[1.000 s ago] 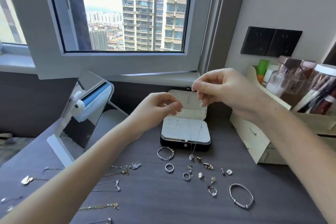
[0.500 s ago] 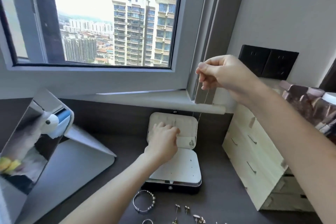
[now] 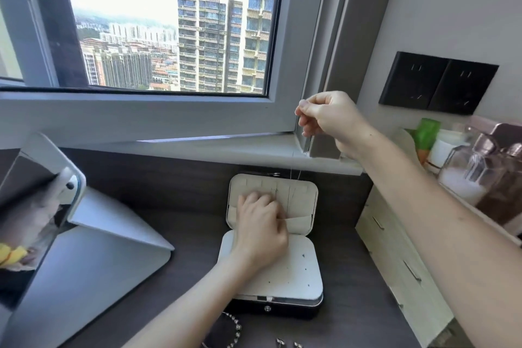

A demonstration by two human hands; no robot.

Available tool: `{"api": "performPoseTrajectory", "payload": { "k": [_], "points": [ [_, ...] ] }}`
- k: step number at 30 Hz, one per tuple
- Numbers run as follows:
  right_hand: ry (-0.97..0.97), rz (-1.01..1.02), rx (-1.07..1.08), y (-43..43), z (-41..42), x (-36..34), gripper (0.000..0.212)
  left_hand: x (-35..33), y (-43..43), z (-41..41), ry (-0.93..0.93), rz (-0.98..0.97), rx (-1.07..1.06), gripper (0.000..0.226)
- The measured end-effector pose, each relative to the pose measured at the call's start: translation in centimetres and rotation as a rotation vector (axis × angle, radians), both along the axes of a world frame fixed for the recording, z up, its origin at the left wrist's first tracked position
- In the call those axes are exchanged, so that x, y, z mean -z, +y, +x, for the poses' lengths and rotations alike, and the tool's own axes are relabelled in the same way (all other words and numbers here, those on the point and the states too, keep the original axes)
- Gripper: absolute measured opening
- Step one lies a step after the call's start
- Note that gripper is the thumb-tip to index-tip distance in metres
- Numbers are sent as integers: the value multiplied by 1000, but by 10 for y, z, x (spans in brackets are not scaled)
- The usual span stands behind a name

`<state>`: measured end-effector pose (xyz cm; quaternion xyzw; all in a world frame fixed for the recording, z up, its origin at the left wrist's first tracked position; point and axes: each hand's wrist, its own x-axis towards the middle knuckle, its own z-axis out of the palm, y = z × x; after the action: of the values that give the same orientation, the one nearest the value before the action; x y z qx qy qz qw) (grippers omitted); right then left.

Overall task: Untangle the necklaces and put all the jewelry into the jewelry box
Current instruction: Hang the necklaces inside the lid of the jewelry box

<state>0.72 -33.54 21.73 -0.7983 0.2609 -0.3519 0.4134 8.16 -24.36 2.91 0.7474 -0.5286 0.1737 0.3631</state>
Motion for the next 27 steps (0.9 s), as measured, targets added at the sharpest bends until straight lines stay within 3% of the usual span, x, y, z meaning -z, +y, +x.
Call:
{"api": "performPoseTrajectory", "payload": {
  "k": [5, 12, 17, 21, 27],
  "points": [
    [69, 7, -25, -3, -4, 23, 23, 2, -1, 2, -12, -35, -15, 2],
    [198, -164, -64, 3, -15, 53, 20, -3, -2, 6, 43, -46, -46, 5],
    [294, -188, -83, 1, -14, 70, 16, -24, -4, 6, 219, -198, -13, 18],
    [302, -192, -99, 1, -13, 76, 17, -42, -8, 1, 415, -208, 128, 16],
    [290, -182, -46, -4, -14, 87, 16, -38, -14, 3, 555, -215, 88, 18]
  ]
}}
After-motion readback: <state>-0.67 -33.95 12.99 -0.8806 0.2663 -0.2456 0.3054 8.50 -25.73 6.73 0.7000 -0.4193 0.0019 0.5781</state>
